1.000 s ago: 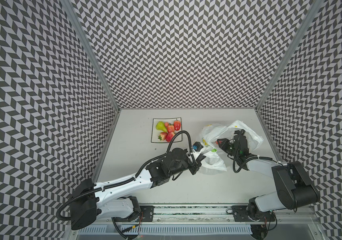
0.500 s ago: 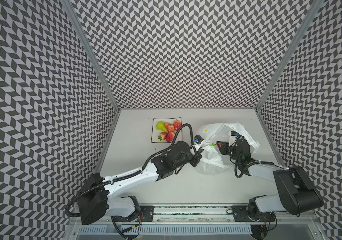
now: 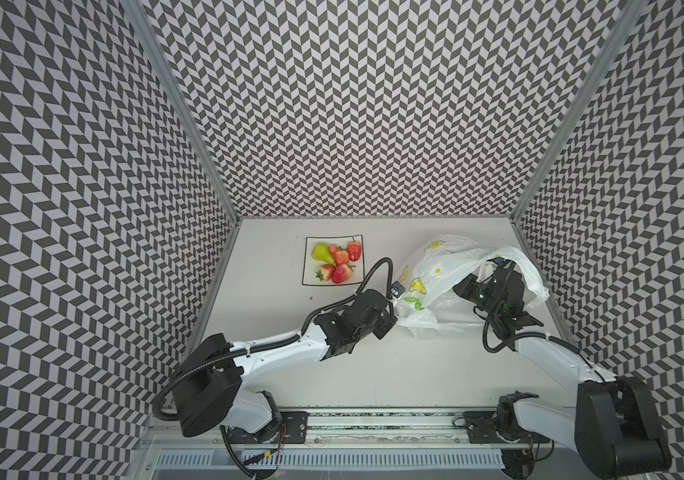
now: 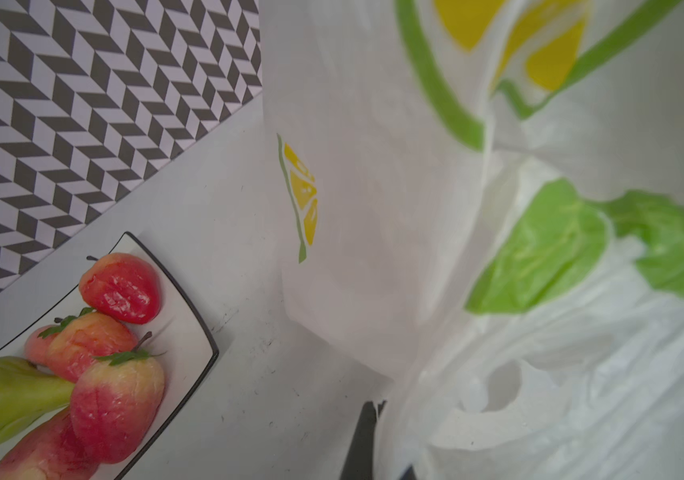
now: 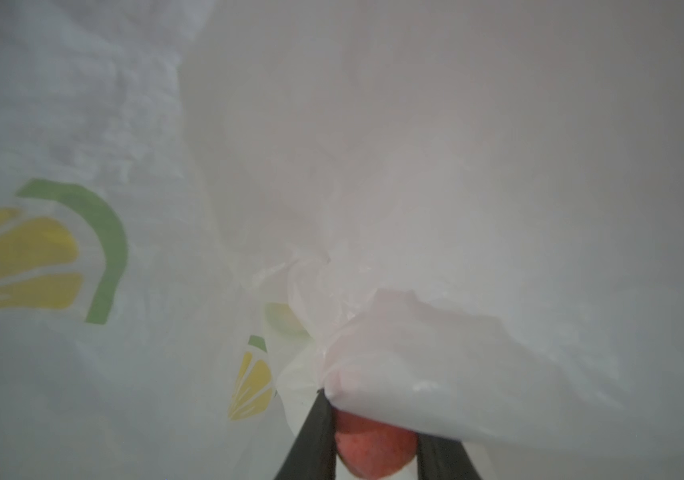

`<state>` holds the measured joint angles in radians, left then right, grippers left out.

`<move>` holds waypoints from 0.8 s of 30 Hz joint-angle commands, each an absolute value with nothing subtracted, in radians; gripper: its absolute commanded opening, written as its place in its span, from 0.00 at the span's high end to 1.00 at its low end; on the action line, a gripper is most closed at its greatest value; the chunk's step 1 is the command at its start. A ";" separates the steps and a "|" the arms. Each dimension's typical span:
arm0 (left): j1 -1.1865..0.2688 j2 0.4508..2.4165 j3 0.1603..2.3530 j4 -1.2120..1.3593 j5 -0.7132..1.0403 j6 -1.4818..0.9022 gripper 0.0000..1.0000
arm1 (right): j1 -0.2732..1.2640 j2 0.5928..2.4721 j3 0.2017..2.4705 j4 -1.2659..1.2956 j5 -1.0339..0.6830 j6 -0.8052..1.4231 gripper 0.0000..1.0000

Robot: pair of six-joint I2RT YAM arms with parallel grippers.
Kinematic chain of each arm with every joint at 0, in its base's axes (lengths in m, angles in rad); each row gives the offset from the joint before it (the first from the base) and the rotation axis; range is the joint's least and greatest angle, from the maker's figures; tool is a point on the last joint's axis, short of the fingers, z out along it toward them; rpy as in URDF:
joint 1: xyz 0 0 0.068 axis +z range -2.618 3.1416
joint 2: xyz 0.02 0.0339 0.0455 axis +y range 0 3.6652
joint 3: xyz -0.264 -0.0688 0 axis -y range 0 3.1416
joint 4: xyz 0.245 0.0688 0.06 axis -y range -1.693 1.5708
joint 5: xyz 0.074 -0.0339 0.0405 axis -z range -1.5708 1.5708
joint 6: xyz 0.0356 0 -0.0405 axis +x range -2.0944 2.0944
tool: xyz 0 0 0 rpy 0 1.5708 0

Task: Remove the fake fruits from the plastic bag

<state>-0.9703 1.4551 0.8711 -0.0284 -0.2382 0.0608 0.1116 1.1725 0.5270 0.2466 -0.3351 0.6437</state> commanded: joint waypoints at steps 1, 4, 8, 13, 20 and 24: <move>-0.951 1.509 0.962 -0.029 -0.321 0.070 1.00 | 0.101 1.162 0.520 0.135 -0.366 0.847 0.86; -0.951 1.528 0.989 -0.013 -0.309 0.059 1.00 | 0.104 1.198 0.485 0.170 -0.409 0.904 0.85; -0.953 1.498 0.960 0.008 -0.281 0.047 1.00 | 0.104 1.278 0.475 0.209 -0.339 0.881 0.85; -0.971 1.468 0.915 -0.004 -0.291 0.061 1.00 | 0.103 1.403 0.517 0.254 -0.311 0.870 0.84; -1.007 1.465 0.887 -0.018 -0.323 0.095 1.00 | 0.104 1.511 0.539 0.264 -0.278 0.843 0.74; -1.028 1.472 0.881 -0.014 -0.337 0.106 1.00 | 0.109 1.530 0.545 0.248 -0.285 0.825 0.57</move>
